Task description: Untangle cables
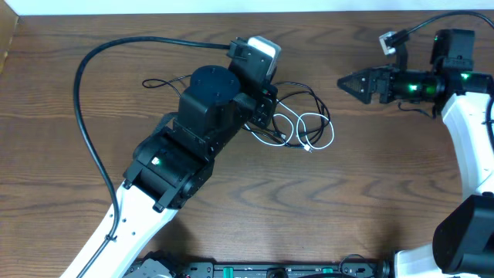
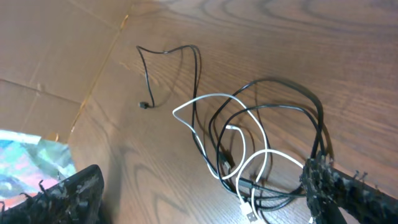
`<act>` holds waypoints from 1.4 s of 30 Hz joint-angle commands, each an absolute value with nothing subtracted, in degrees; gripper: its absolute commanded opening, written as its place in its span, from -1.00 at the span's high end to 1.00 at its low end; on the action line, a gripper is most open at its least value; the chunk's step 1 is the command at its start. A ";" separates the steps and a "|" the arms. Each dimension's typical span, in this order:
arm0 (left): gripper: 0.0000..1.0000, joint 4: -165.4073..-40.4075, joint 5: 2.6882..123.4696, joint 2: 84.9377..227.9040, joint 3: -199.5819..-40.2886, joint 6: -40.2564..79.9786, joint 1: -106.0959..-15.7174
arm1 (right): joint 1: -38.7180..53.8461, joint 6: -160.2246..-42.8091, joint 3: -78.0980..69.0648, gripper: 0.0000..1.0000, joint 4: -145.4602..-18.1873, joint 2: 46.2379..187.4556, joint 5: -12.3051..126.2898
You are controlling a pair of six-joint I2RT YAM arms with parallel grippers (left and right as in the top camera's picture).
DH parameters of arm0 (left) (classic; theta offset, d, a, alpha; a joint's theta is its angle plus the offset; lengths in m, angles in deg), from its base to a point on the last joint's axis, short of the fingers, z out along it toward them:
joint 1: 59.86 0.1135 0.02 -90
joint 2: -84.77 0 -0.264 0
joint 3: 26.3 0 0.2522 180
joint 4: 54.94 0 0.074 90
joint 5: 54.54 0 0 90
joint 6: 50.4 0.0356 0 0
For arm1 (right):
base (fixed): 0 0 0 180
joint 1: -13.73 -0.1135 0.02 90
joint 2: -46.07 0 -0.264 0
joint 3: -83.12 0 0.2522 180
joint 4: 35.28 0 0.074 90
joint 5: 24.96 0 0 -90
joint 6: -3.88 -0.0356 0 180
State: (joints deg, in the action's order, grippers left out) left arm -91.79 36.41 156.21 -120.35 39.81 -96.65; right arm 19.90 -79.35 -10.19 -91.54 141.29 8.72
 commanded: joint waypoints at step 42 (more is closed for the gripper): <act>0.24 -113.65 33.29 157.87 -120.55 26.14 -78.91 | -6.79 -126.39 -10.69 0.98 -52.48 148.48 22.95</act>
State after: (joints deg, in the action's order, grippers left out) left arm -113.52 33.59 157.55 -120.33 26.28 -79.12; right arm -8.23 -128.40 -9.88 -52.94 157.58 28.39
